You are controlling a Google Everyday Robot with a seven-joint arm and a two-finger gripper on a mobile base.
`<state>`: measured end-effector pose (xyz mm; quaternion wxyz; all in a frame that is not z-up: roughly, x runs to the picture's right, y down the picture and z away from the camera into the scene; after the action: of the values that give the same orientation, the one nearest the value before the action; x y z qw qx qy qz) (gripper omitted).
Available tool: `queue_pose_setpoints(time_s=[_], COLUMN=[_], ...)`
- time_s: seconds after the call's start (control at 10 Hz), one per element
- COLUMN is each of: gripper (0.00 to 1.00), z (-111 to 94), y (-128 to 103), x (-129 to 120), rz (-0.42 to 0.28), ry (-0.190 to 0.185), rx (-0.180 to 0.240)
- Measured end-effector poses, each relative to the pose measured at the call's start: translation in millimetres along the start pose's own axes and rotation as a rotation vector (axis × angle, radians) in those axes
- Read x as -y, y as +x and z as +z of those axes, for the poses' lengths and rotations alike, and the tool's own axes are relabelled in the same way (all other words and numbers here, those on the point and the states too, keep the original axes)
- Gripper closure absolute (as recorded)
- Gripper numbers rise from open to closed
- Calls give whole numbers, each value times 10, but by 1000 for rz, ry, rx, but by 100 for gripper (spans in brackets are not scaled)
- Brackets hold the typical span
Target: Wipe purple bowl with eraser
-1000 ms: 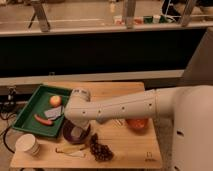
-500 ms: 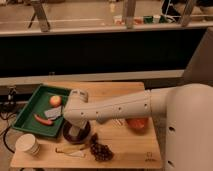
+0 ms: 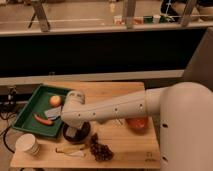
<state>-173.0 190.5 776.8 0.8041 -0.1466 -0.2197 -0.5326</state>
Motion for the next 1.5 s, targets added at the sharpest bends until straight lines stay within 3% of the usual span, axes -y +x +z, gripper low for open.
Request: queue_pose_setpoints(time_s=[0.4, 0.7, 1.1, 1.5], gripper=[100, 100, 100, 100], z=[17, -48, -76, -36], y=[-123, -128, 59, 295], x=[46, -135, -458, -363], rz=[-33, -30, 19, 43], ry=[9, -6, -44, -29], rx=[17, 18, 6, -11])
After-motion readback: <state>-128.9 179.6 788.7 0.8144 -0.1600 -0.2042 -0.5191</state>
